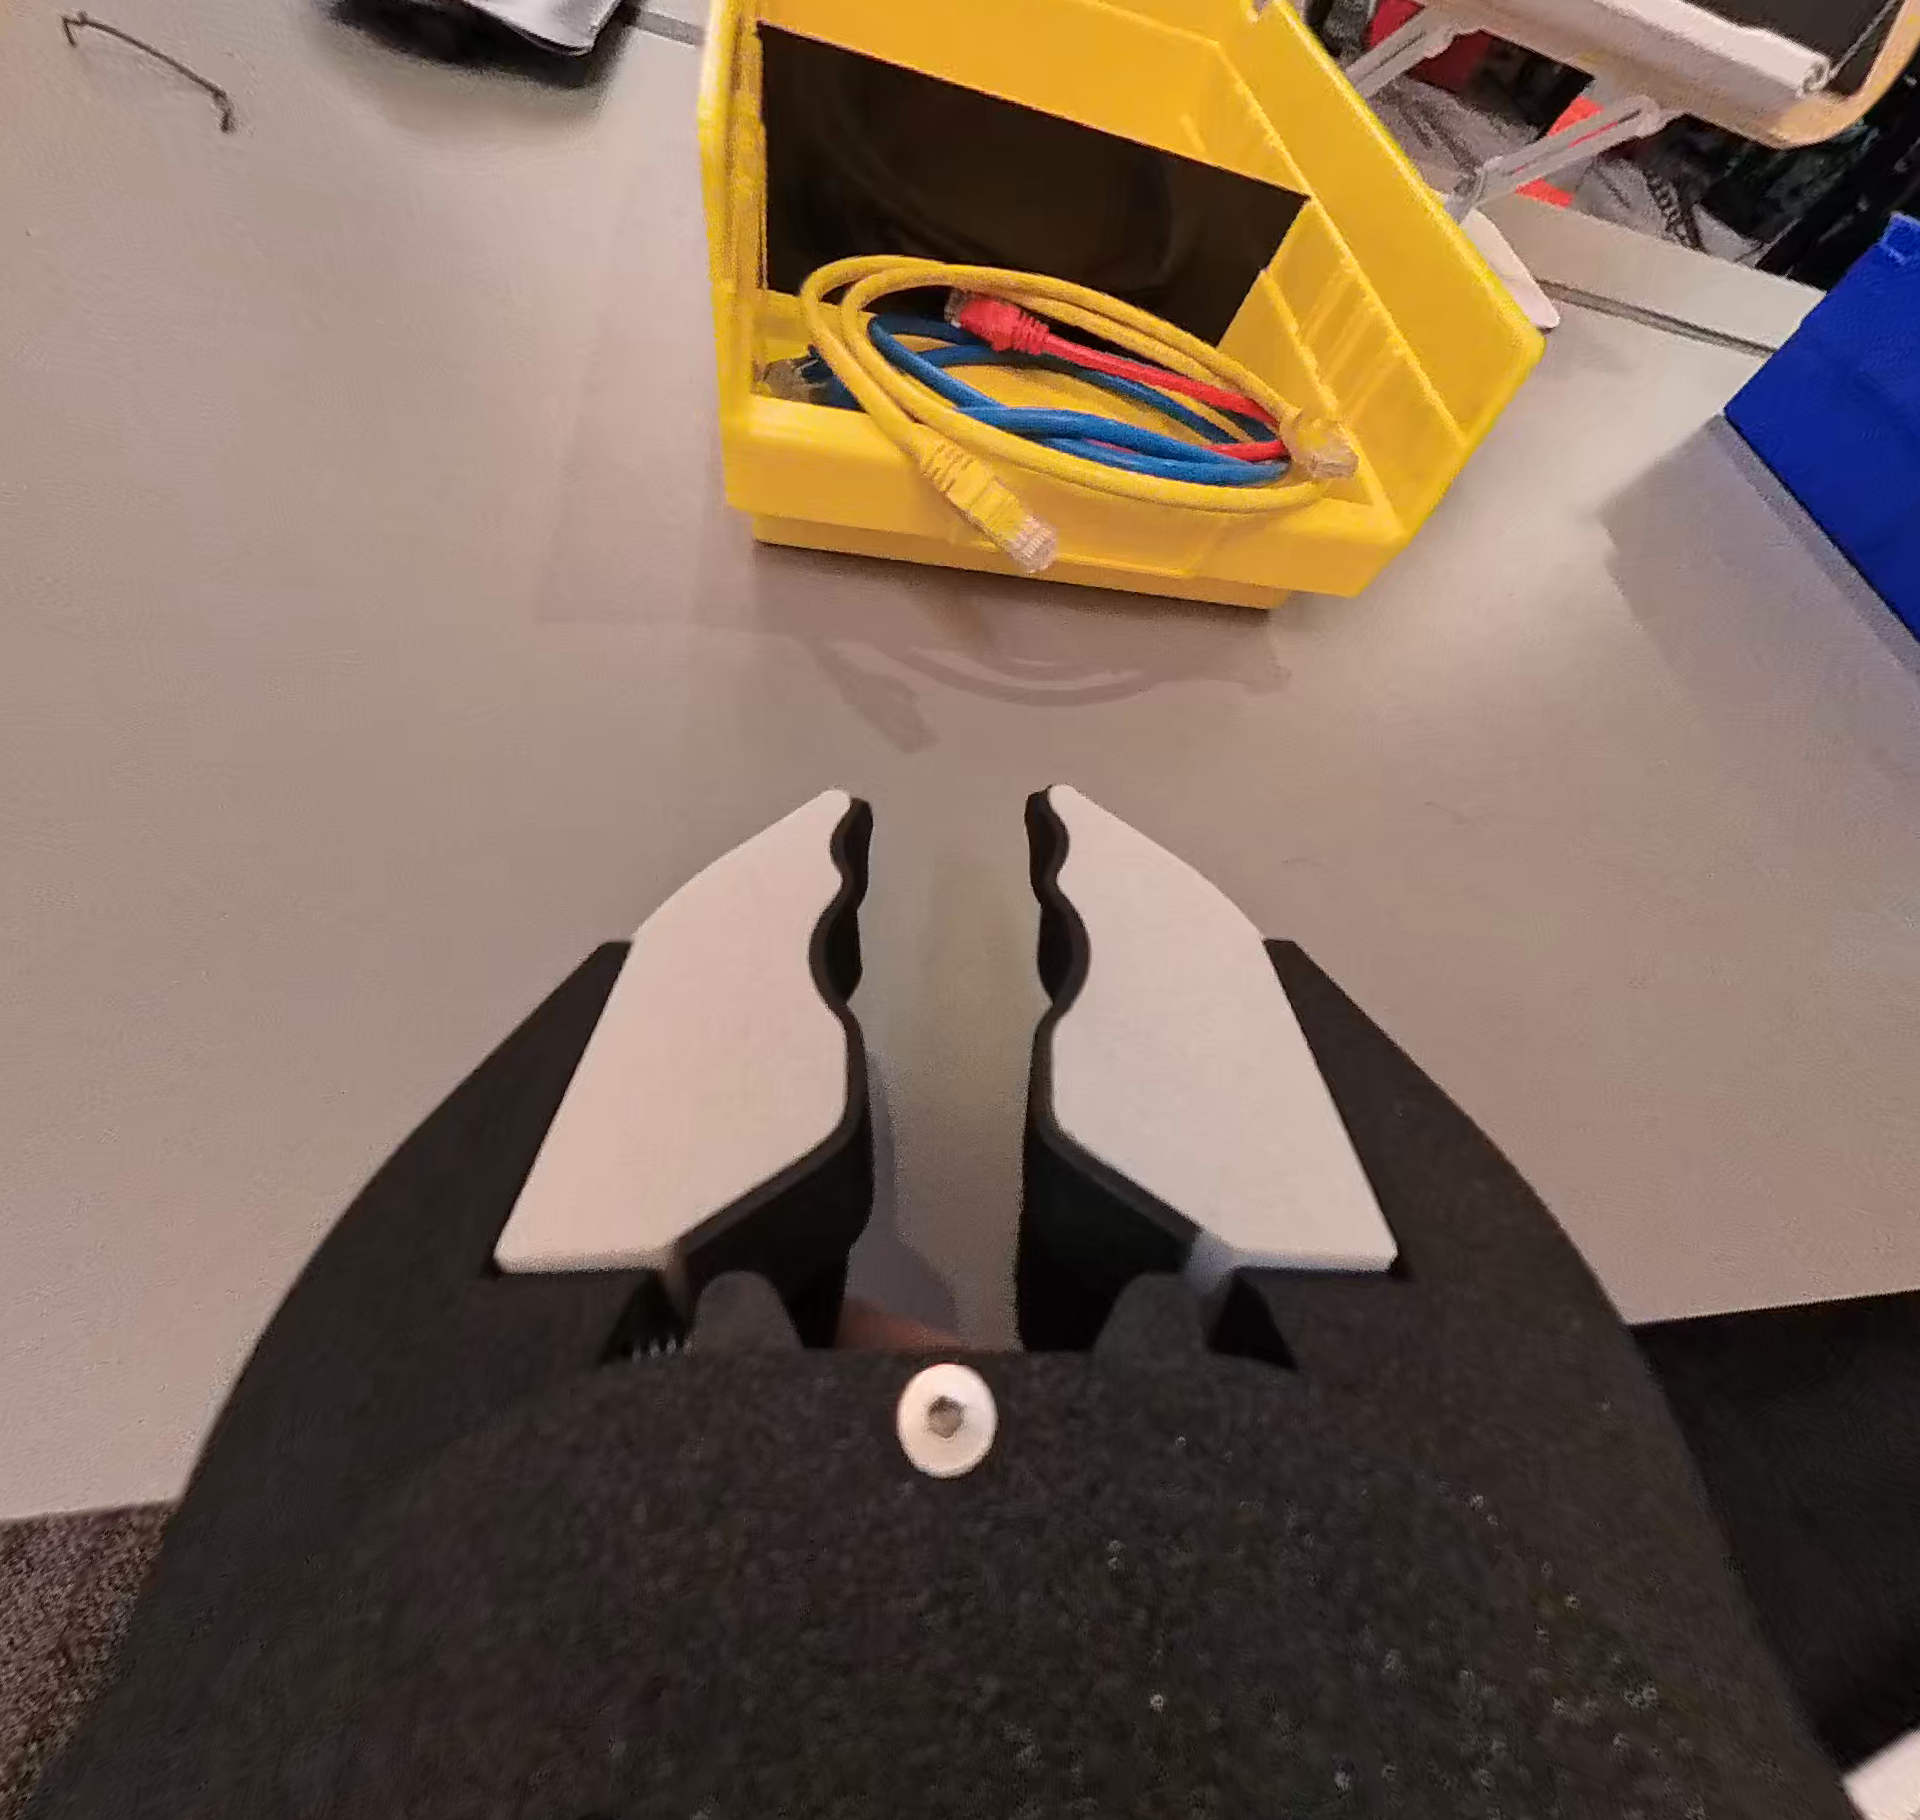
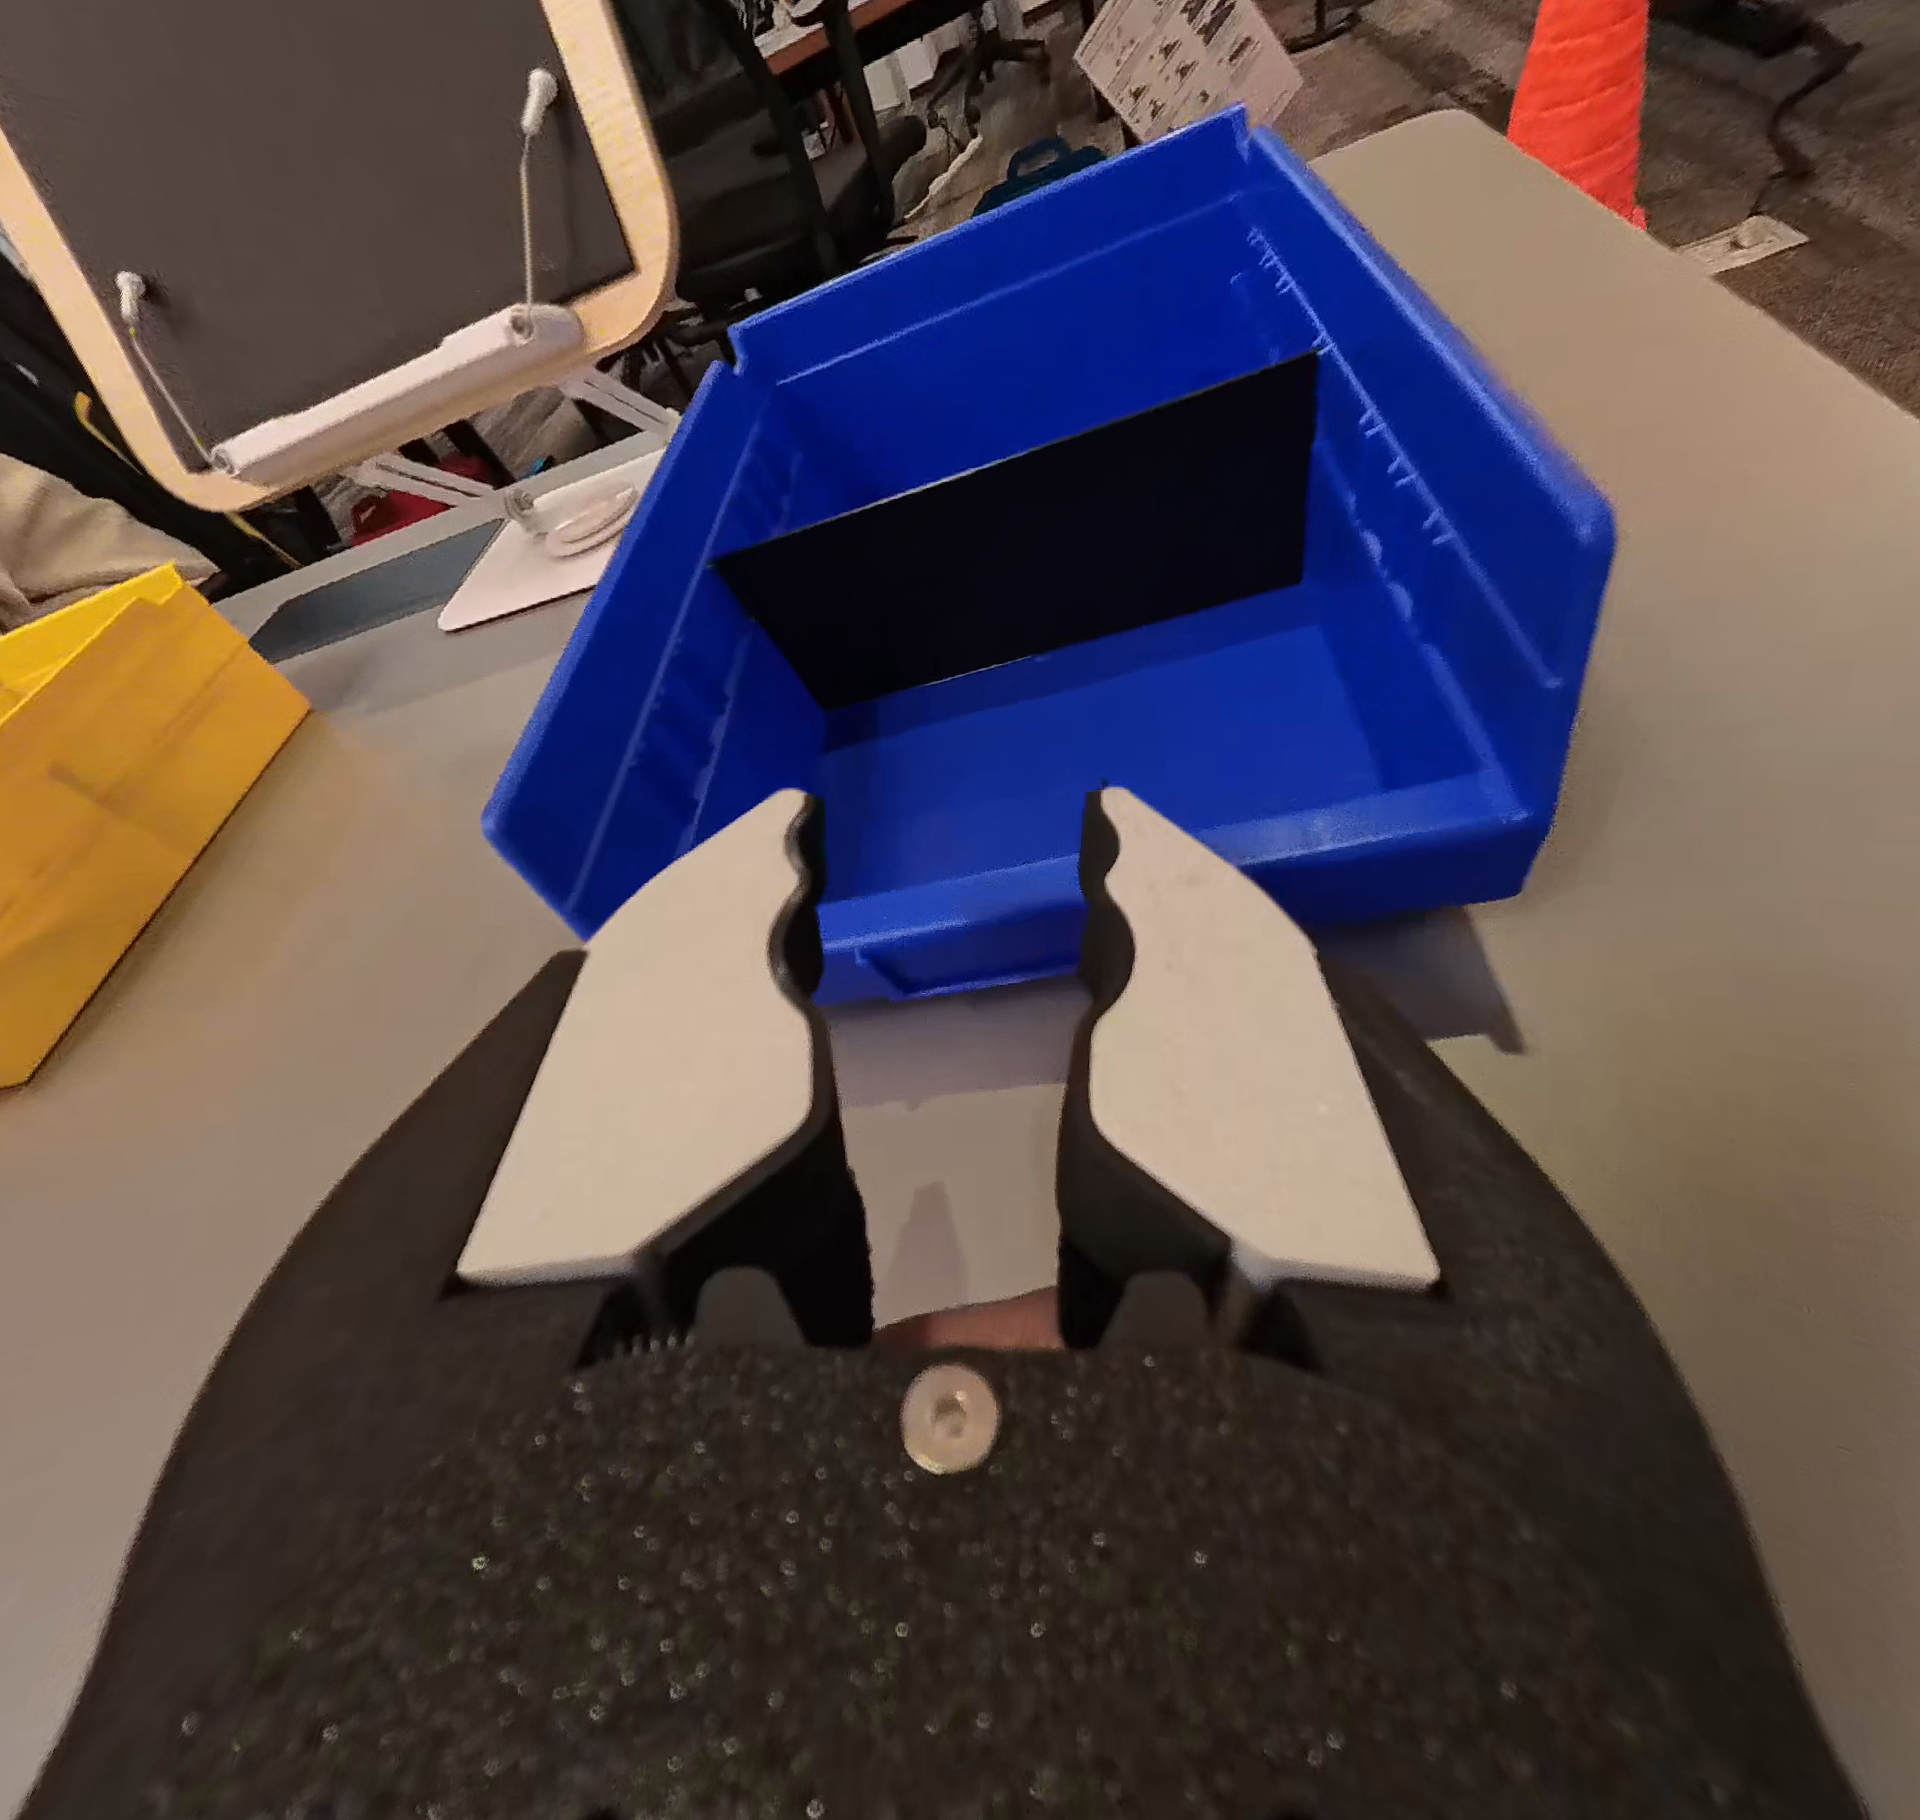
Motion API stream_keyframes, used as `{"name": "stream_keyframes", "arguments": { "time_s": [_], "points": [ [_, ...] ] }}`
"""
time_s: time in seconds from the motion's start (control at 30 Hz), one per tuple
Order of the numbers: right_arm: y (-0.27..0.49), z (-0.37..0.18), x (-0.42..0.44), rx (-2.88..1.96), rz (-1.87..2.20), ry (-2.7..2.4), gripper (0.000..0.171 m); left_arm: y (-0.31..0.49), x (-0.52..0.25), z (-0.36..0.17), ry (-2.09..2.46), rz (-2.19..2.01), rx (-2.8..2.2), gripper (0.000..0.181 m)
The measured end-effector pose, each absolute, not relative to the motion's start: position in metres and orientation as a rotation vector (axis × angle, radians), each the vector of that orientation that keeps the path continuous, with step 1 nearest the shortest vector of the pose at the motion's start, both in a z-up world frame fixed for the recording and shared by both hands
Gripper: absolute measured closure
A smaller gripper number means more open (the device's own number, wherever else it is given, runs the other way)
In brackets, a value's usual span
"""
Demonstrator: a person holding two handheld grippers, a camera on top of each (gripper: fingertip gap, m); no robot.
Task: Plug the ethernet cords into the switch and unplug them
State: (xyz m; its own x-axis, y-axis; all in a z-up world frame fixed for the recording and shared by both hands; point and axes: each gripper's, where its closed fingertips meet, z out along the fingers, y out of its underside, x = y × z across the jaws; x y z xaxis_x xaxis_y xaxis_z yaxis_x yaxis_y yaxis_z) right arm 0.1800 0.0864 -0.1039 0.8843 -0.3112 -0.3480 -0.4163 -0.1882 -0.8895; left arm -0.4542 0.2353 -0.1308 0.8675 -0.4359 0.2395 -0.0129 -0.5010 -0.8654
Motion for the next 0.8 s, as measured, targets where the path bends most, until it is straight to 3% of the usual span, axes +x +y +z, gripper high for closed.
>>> {"name": "stream_keyframes", "arguments": {
  "time_s": [0.53,0.8],
  "points": [
    [0.065,-0.120,0.147,-1.930,-0.043,0.361,0.124,0.257,-0.400,-0.126,0.491,-0.606,-1.997,0.151],
    [0.044,-0.136,0.124,-2.022,-0.132,0.236,0.124,0.298,-0.398,-0.125,0.258,-0.721,-2.033,0.139]
  ]
}}
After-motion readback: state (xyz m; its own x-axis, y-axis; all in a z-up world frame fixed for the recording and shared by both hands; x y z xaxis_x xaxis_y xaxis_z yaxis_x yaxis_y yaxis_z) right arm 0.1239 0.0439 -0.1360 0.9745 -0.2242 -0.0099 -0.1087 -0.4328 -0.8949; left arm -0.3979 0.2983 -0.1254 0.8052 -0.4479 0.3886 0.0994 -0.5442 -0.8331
